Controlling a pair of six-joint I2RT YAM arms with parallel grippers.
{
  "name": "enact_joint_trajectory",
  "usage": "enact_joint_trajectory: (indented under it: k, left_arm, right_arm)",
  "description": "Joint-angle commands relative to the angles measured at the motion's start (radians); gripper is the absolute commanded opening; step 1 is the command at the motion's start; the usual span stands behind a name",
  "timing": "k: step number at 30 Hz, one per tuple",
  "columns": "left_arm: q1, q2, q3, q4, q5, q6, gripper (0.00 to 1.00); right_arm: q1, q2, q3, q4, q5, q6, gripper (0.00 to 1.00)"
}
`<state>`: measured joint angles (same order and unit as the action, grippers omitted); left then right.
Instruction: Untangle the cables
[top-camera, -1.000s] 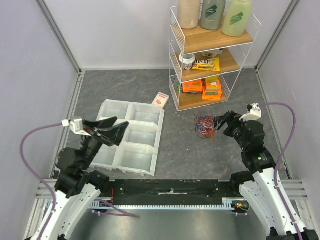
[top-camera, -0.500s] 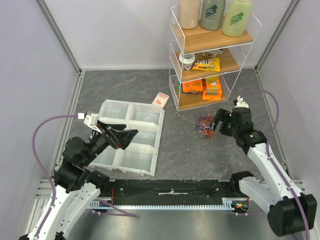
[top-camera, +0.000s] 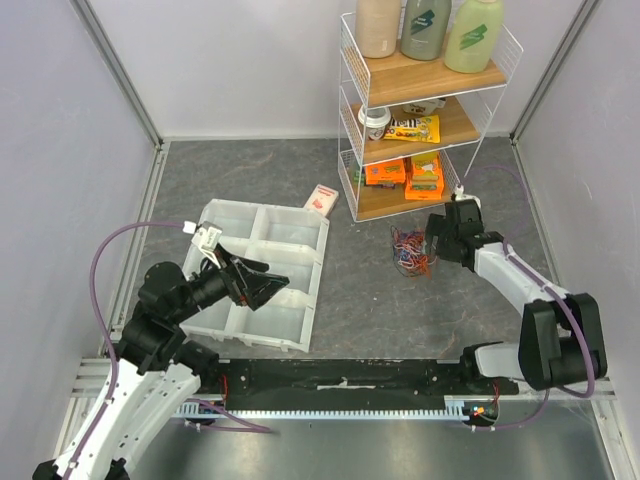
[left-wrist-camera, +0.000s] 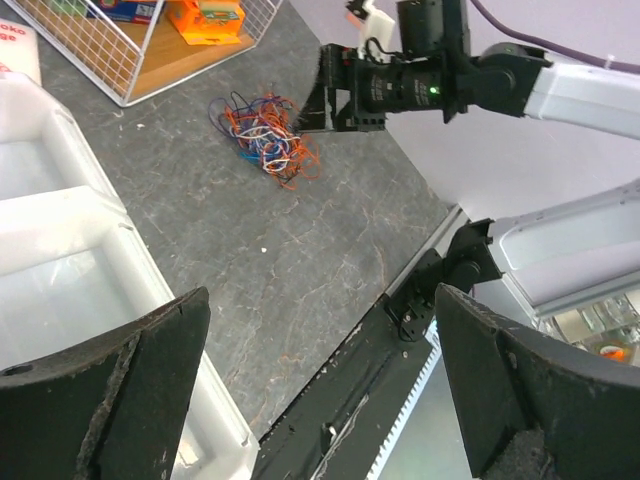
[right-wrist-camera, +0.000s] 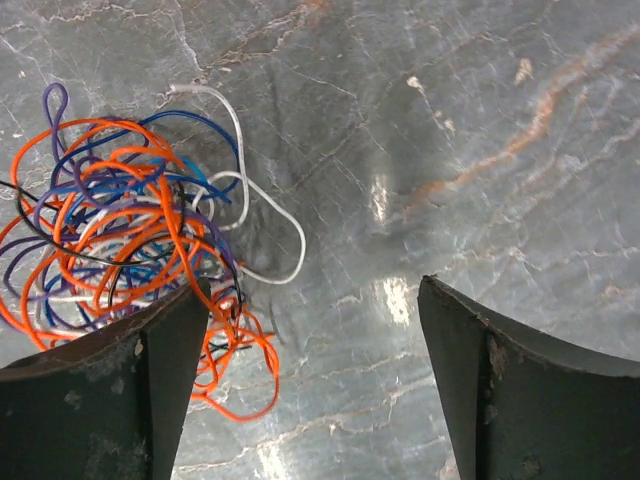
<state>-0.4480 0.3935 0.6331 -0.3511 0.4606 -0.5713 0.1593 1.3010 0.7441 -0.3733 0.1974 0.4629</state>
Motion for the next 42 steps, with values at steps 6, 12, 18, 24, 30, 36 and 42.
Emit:
enact_joint_trajectory:
  k: [6,12,18,24,30,36,42]
  left_arm:
    - [0.005,0.086,-0.01,0.076,0.165,-0.01,0.97]
    - [0.003,0.143,-0.079,0.222,0.253,-0.108,0.88]
    - [-0.171,0.292,-0.079,0.33,0.126,-0.138,0.83]
    - [-0.437,0.592,0.054,0.321,-0.158,-0.053,0.79]
    - [-0.485,0.858,0.169,0.328,-0.332,0.011,0.75]
    - [-0.485,1.063,0.253,0.348,-0.428,0.057,0.75]
    - [-0.477,1.283,0.407,0.311,-0.456,0.061,0.73]
  right_arm:
    - [0.052,0.077,0.025,0.157,-0.151,-0.083,0.74]
    - [0.206,-0.04,-0.054,0.152,-0.17,-0.04,0.49]
    - [0.266,-0.213,-0.172,0.155,-0.323,0.02,0.34]
    - [0.27,-0.324,-0.227,0.154,-0.452,0.062,0.12]
    - [0.27,-0.425,-0.226,0.039,-0.373,0.097,0.37]
    - [0.27,-0.465,-0.215,-0.019,-0.266,0.099,0.54]
    - [0.27,-0.359,-0.235,0.083,-0.282,0.121,0.51]
